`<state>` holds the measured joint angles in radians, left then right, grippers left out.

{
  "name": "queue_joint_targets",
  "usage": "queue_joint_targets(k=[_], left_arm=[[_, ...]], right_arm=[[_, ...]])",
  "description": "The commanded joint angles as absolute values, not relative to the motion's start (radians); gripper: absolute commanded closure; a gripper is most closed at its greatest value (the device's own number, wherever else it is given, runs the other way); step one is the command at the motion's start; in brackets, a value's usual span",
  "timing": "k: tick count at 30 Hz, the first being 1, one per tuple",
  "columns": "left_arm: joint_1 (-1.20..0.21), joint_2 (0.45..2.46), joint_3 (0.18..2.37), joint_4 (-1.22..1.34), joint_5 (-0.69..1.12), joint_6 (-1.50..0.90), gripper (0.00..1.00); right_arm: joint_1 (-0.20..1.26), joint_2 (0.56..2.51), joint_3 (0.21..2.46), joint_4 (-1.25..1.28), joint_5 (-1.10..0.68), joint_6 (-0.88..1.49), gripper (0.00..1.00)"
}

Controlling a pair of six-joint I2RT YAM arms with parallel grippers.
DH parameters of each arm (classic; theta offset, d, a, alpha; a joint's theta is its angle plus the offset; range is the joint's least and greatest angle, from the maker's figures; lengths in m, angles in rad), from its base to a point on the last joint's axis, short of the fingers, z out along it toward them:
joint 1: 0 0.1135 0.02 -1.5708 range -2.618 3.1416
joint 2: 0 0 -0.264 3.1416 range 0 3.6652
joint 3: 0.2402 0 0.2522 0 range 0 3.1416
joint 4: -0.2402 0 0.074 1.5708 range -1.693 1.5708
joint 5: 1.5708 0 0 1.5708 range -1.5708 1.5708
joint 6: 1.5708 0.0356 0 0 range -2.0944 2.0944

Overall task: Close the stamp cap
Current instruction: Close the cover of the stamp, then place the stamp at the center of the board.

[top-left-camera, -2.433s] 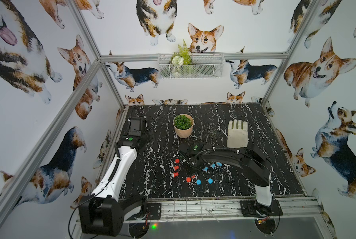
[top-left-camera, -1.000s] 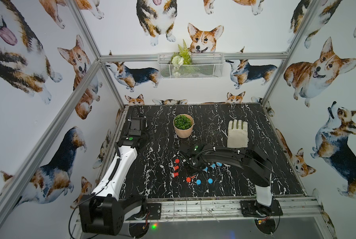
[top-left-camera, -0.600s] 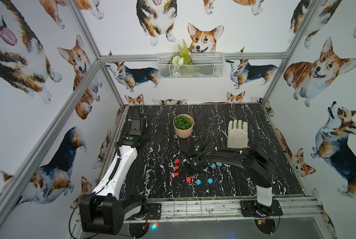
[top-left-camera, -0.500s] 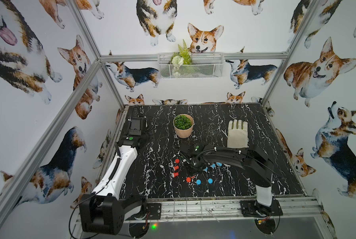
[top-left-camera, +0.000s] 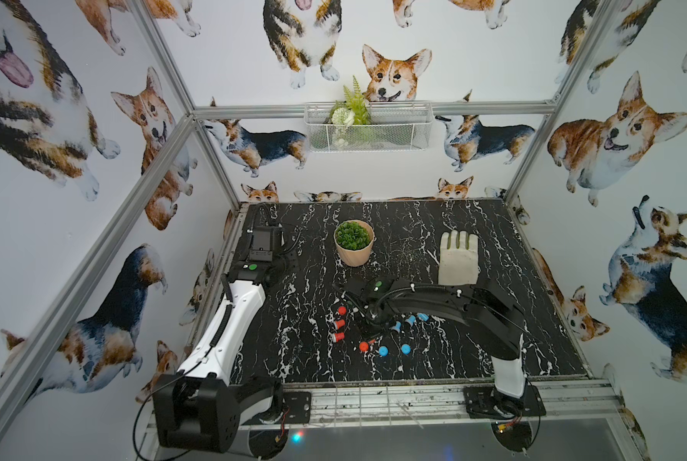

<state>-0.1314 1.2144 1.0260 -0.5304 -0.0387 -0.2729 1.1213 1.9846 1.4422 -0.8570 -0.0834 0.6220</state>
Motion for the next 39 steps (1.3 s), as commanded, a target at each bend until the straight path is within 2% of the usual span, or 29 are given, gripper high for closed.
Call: queue_joint_targets(k=[1, 22, 39], left_arm=[[-0.129, 1.216, 1.031, -0.506, -0.041, -0.273, 0.46], [-0.129, 1.210, 1.029, -0.508, -0.045, -0.273, 0.46], [-0.130, 1.209, 1.028, -0.511, -0.058, -0.269, 0.46]], right_arm=[[1.123, 2.003, 1.457, -0.874, -0.082, 0.614, 1.00], [1.172, 2.065, 1.441, -0.963, 0.026, 0.555, 1.00], [1.177, 2.200, 1.444, -0.950, -0.093, 0.541, 1.00]])
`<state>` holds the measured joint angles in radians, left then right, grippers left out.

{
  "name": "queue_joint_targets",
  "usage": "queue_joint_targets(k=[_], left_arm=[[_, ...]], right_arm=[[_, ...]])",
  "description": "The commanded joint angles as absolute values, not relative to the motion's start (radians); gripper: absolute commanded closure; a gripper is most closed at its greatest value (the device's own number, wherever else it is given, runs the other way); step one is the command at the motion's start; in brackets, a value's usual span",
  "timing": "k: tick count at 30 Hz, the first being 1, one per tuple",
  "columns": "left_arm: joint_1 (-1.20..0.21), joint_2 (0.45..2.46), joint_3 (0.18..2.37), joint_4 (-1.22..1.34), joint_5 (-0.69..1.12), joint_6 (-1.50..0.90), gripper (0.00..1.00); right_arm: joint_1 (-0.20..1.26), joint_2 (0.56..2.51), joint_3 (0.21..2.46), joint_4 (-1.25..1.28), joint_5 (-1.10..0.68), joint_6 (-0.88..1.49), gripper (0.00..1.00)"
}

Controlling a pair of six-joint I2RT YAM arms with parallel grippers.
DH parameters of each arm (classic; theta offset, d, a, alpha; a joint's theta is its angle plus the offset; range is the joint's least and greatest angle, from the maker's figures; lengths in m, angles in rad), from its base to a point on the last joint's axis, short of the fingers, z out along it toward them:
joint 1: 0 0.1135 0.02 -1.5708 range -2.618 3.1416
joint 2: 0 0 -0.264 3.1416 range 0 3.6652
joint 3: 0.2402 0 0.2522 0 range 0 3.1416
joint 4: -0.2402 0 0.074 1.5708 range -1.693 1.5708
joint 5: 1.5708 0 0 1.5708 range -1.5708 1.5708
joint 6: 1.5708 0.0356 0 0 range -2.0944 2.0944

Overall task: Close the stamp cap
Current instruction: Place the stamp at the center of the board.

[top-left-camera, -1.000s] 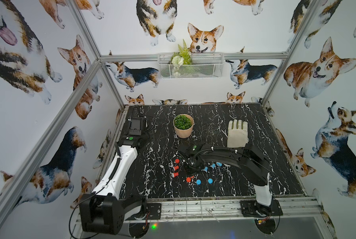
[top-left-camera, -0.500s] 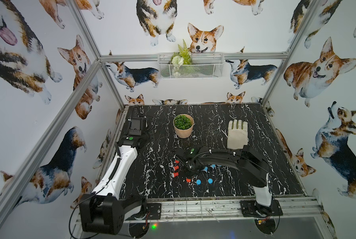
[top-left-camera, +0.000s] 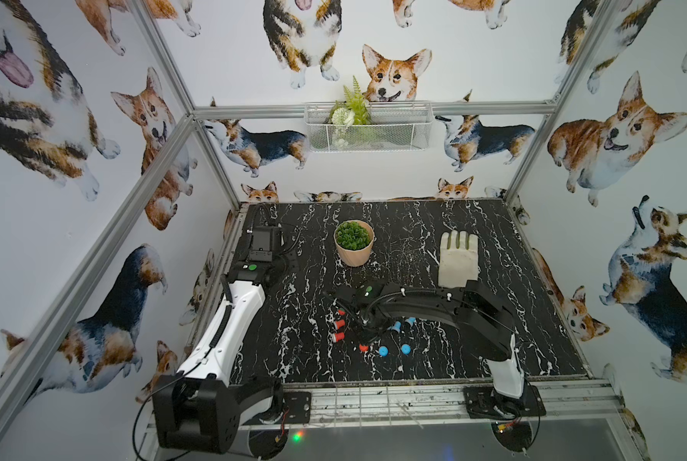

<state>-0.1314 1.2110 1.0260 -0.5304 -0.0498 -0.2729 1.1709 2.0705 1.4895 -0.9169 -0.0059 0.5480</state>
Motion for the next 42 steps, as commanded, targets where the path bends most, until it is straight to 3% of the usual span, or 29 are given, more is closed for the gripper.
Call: queue_joint_targets(k=[1, 7, 15, 22, 34, 42], left_arm=[[-0.129, 1.209, 1.029, -0.511, -0.057, -0.270, 0.46], [-0.130, 1.210, 1.029, -0.509, -0.057, -0.269, 0.46], [-0.128, 1.216, 1.028, -0.502, -0.048, -0.274, 0.46], [-0.128, 1.218, 1.026, -0.499, -0.053, -0.273, 0.46], [-0.128, 1.236, 1.031, -0.497, -0.044, -0.273, 0.46], [-0.128, 1.239, 1.030, -0.499, -0.047, -0.272, 0.46]], right_arm=[[1.178, 2.202, 1.443, -0.950, -0.096, 0.541, 1.00], [1.165, 2.136, 1.473, -0.982, -0.031, 0.515, 1.00], [1.060, 1.899, 1.514, -1.010, -0.038, 0.533, 1.00], [0.945, 1.820, 1.577, -1.091, -0.011, 0.483, 1.00], [0.542, 1.914, 1.579, -1.014, 0.036, 0.328, 1.00], [0.464, 2.068, 1.688, -0.966, 0.085, 0.272, 1.00]])
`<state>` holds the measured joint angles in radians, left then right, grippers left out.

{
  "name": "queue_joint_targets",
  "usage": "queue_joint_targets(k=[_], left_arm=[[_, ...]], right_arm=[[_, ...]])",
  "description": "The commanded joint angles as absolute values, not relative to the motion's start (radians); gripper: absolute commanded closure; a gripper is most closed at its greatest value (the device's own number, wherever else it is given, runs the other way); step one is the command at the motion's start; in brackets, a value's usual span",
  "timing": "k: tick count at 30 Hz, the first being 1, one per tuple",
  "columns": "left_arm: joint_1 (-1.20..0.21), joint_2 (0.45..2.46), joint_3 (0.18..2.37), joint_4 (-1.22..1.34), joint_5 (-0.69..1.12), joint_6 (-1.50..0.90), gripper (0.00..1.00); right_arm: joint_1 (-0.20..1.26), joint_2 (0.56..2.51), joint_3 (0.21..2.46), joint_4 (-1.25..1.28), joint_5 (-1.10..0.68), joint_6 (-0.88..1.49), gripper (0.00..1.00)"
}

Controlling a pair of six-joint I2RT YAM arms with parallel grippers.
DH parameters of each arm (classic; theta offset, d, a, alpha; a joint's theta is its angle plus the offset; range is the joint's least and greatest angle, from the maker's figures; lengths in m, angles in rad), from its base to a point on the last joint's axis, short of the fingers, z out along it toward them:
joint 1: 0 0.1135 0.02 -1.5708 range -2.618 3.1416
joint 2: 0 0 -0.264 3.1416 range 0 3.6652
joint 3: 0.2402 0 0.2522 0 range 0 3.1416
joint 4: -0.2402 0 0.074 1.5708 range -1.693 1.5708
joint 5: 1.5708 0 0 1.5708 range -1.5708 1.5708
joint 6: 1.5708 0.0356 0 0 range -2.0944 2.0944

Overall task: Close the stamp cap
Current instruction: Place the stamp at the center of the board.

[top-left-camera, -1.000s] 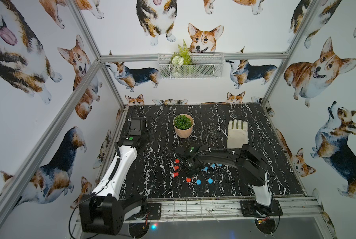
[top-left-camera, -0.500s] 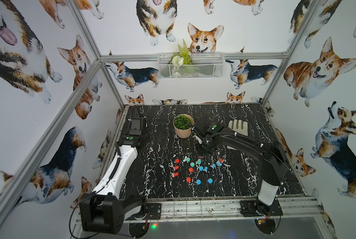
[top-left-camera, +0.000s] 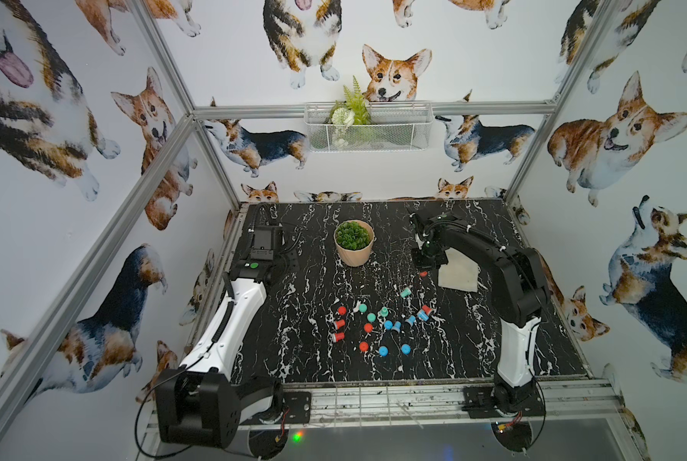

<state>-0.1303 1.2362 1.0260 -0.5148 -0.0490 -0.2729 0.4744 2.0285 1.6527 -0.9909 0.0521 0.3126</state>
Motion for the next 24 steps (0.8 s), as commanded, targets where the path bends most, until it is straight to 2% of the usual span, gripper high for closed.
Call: queue_joint_targets(k=[1, 12, 18, 24], left_arm=[[-0.128, 1.238, 1.030, -0.499, -0.048, -0.271, 0.45], [-0.128, 1.241, 1.030, -0.502, -0.050, -0.271, 0.45], [-0.128, 1.241, 1.029, -0.502, -0.051, -0.271, 0.45], [-0.128, 1.239, 1.029, -0.502, -0.051, -0.271, 0.45]], right_arm=[[0.461, 2.084, 1.700, -0.964, 0.087, 0.270, 1.00], [0.457, 2.177, 1.707, -0.927, 0.077, 0.268, 0.89], [0.457, 2.177, 1.697, -0.920, 0.071, 0.276, 0.77], [0.457, 2.165, 1.709, -0.930, 0.072, 0.277, 0.70]])
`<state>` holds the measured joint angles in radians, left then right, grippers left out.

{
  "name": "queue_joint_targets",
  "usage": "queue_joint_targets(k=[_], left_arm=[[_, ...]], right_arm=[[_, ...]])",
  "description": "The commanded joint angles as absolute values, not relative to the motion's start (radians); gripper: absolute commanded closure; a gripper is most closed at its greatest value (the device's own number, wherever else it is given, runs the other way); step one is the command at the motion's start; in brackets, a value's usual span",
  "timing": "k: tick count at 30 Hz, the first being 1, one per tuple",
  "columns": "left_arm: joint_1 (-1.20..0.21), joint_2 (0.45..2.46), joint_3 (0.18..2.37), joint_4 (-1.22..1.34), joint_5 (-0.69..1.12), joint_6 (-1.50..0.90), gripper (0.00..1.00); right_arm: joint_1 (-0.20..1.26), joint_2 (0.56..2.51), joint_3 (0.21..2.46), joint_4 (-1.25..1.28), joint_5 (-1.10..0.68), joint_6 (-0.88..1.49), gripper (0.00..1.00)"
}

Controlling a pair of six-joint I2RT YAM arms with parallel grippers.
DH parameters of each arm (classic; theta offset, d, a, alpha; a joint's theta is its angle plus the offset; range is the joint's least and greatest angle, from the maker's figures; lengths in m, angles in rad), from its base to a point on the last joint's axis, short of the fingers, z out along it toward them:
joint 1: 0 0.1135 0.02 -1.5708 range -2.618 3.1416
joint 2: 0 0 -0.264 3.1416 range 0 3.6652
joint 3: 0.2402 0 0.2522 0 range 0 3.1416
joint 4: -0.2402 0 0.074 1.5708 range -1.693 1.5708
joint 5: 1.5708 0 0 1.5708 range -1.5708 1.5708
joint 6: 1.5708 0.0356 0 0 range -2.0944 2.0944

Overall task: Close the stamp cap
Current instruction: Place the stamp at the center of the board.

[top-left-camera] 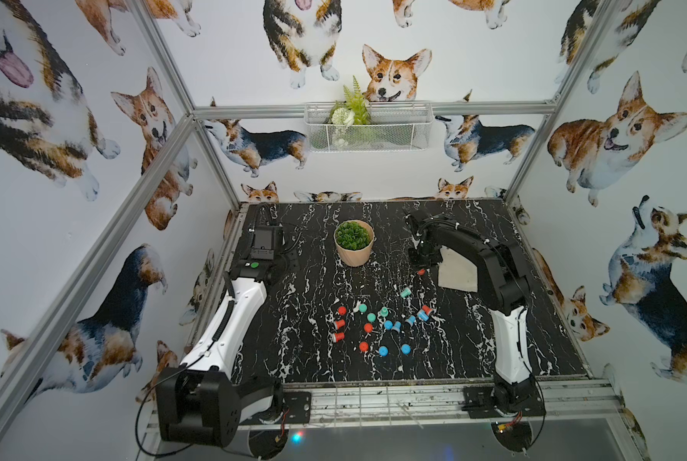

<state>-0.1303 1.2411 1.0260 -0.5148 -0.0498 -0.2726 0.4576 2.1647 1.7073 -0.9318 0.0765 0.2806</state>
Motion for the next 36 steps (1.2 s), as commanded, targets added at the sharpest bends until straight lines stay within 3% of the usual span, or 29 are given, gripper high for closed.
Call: queue_joint_targets(k=[1, 13, 24, 36], left_arm=[[-0.129, 1.239, 1.029, -0.502, -0.051, -0.271, 0.45], [-0.129, 1.236, 1.029, -0.502, -0.053, -0.270, 0.45], [-0.128, 1.238, 1.029, -0.502, -0.053, -0.271, 0.45], [-0.128, 1.237, 1.031, -0.500, -0.051, -0.271, 0.45]], right_arm=[[0.457, 2.163, 1.710, -0.931, 0.074, 0.276, 0.69], [0.457, 2.131, 1.727, -0.952, 0.092, 0.273, 0.59], [0.466, 2.026, 1.707, -1.008, 0.076, 0.278, 0.60], [0.600, 1.860, 1.501, -1.060, 0.058, 0.289, 0.65]])
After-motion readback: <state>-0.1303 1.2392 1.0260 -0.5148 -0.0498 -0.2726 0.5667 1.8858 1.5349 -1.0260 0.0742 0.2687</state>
